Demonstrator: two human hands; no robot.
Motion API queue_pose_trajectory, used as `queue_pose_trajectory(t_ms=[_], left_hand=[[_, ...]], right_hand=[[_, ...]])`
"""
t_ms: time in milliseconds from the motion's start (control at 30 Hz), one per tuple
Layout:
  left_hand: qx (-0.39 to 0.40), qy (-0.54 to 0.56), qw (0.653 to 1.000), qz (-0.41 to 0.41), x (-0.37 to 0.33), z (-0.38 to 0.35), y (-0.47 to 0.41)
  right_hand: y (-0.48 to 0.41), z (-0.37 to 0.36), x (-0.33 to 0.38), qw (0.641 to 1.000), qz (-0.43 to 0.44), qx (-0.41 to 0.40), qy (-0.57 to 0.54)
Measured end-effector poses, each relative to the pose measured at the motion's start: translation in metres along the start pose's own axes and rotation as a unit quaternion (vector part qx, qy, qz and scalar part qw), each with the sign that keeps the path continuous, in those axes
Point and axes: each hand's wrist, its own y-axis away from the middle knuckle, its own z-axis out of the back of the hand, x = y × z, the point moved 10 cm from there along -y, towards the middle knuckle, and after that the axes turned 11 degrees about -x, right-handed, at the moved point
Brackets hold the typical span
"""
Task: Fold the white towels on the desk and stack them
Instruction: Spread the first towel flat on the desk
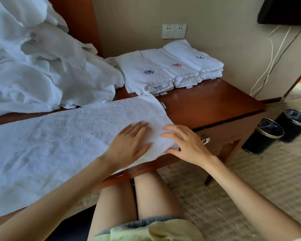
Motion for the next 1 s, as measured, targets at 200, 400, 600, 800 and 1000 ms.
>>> queue_pose_trajectory(t_ms=[200, 400, 600, 800, 1000], left_hand=[[-0.017, -0.007, 1.0, -0.005, -0.016, 0.01, 0.015], [-0.108, -0.078, 0.99, 0.045, 0.001, 0.037, 0.021], [-0.115, -0.07, 0.989, 0.058, 0.037, 0.06, 0.019], [-0.064, 0.034, 0.958, 0.276, 0.122, 0.047, -0.006], [0.011, -0.005, 0.953, 0.301, 0.14, 0.029, -0.023]], right_hand=[[-0.025, 0.015, -0.01, 0.994, -0.077, -0.027, -0.075], [-0.053, -0.012, -0.041, 0.938, -0.245, 0.123, -0.212], [-0.052, -0.043, -0.052, 0.882, -0.326, 0.233, -0.249], [-0.071, -0.047, -0.037, 0.878, -0.262, 0.244, -0.316], [-0.086, -0.054, -0.046, 0.907, -0.249, 0.191, -0.281]])
